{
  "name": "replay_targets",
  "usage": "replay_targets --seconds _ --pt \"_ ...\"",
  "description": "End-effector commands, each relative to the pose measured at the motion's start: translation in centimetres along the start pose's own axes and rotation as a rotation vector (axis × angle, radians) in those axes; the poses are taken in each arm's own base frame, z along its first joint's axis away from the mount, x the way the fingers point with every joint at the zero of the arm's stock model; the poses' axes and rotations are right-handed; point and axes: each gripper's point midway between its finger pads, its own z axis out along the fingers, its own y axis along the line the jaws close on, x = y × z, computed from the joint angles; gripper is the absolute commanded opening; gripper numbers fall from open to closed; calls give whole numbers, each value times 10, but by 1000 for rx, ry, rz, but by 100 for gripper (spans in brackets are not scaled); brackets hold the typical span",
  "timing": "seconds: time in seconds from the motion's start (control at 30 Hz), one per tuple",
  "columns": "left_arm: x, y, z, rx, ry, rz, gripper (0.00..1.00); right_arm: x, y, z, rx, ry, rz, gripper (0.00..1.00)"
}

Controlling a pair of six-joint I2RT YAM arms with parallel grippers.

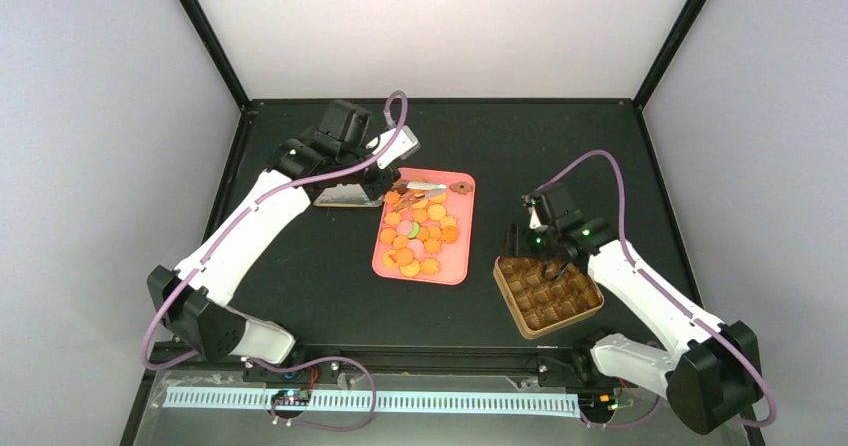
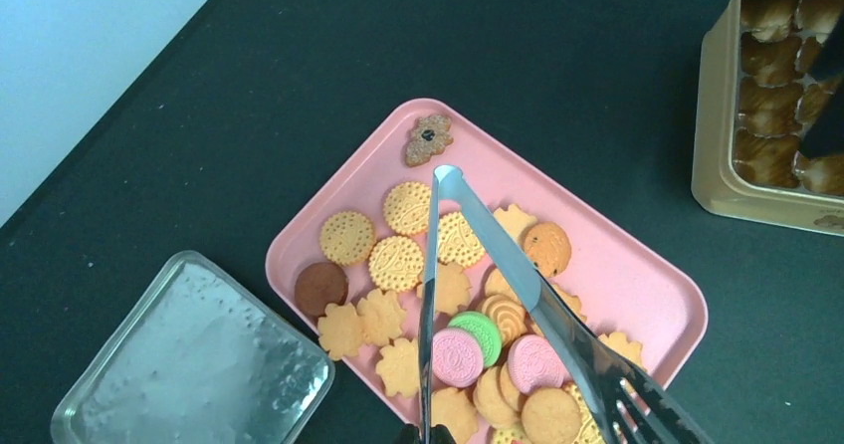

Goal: Pack the cookies
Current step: Move the packing box to the center of the board.

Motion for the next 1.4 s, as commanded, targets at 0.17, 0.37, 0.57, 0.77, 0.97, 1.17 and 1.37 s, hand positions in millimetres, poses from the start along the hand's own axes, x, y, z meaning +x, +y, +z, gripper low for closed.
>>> replay_targets --seconds 0.17,0.37,0.57,0.77,0.97,1.17,1.37 --pt "-13 18 -47 -64 -66 4 2 45 29 15 -95 106 -21 72" --pt "-13 26 -71 -121 -78 17 2 42 53 34 -124 130 -65 64" --pt "-9 30 -87 -170 -82 22 2 29 57 51 -84 124 -76 52" --pt "-8 32 -97 -201 -95 24 2 -1 67 61 -59 54 -38 44" --pt "-4 32 -106 -225 -103 24 2 -37 68 73 14 -32 23 34" --pt "3 31 -111 -240 -105 24 2 -73 63 83 64 -106 107 28" --pt "4 27 -111 -222 -116 20 2 -95 64 96 75 -127 149 23"
